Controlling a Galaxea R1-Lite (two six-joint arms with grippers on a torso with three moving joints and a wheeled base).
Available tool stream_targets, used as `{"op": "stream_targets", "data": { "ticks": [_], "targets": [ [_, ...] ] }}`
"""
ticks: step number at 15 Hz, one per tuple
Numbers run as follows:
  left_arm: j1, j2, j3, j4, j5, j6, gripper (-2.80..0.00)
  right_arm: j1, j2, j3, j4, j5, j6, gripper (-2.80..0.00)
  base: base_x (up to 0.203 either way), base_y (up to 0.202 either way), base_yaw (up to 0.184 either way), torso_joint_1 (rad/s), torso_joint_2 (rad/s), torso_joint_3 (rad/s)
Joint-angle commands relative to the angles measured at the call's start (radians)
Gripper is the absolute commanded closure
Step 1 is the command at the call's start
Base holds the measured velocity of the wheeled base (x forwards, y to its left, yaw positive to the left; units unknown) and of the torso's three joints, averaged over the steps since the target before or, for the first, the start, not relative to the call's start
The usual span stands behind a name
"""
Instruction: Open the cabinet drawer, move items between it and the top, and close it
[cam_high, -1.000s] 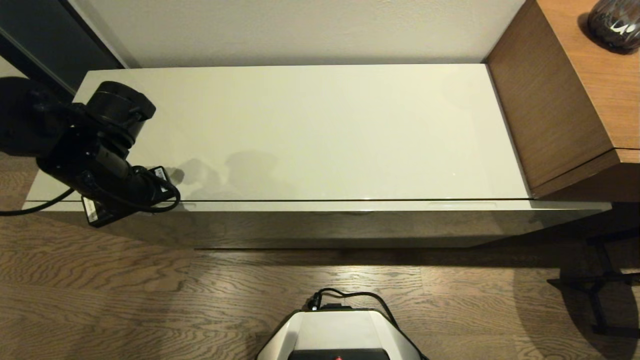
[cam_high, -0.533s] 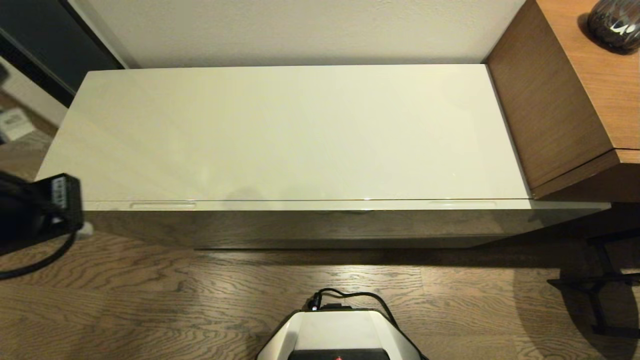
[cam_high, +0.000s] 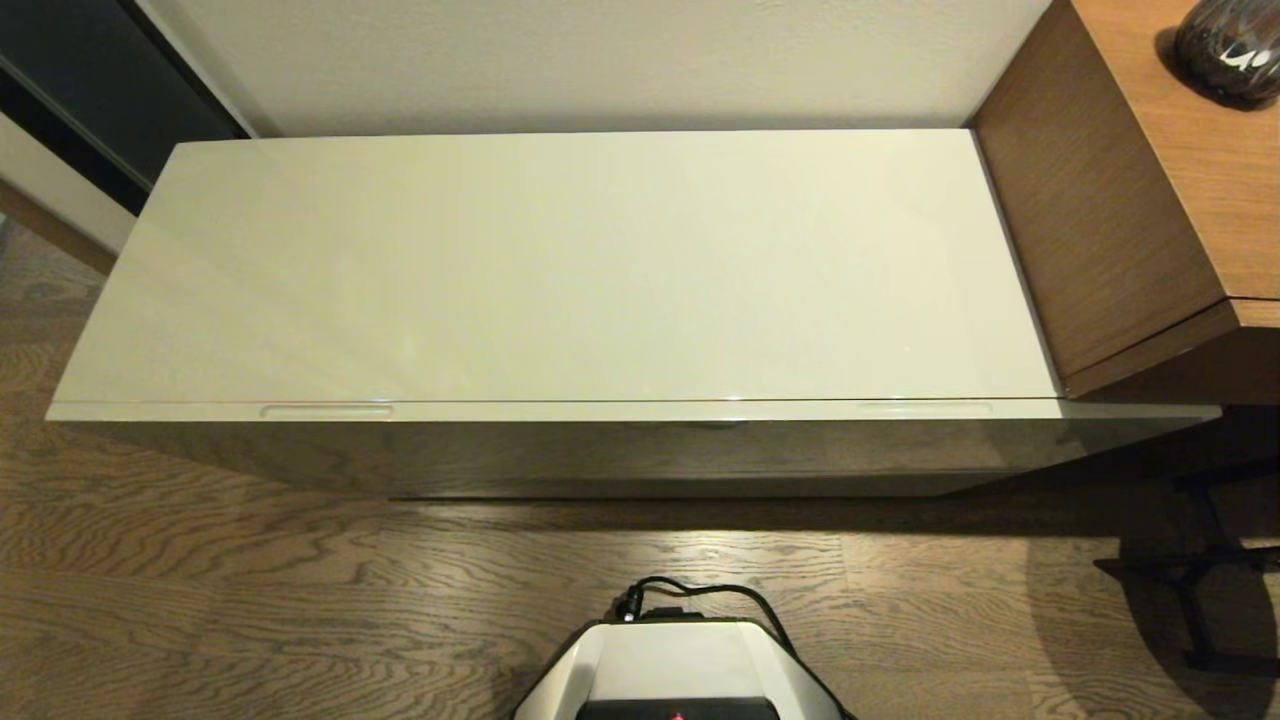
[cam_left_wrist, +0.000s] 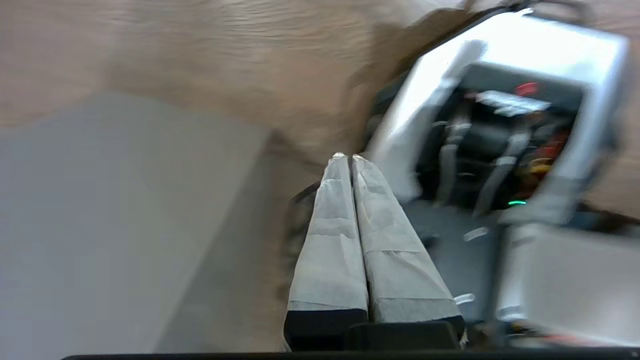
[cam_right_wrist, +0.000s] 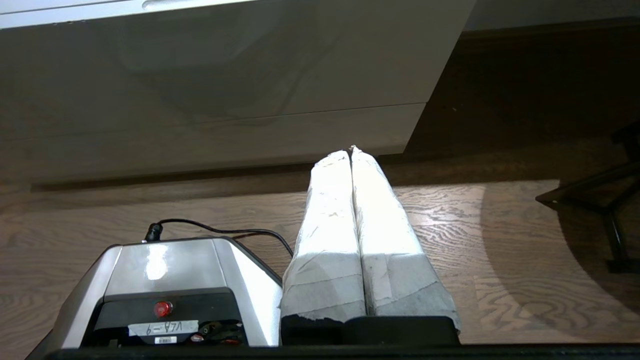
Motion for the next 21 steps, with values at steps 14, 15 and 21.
{"op": "stream_targets", "data": {
  "ticks": [14, 15, 21],
  "targets": [
    [0.225, -0.739, 0.552, 0.023, -0.097, 0.340, 0.00, 0.000, 0.001, 0.000, -0.001, 0.000, 0.000, 0.00, 0.000, 0.000, 0.000, 0.000, 0.00, 0.000],
    [0.225, -0.739, 0.603, -0.120, -0.098, 0.375, 0.00, 0.000, 0.001, 0.000, -0.001, 0.000, 0.000, 0.00, 0.000, 0.000, 0.000, 0.000, 0.00, 0.000],
    [0.225, -0.738, 1.286, -1.503, -0.210, 0.678, 0.00, 0.000, 0.001, 0.001, -0.001, 0.000, 0.000, 0.00, 0.000, 0.000, 0.000, 0.000, 0.00, 0.000]
  ]
}}
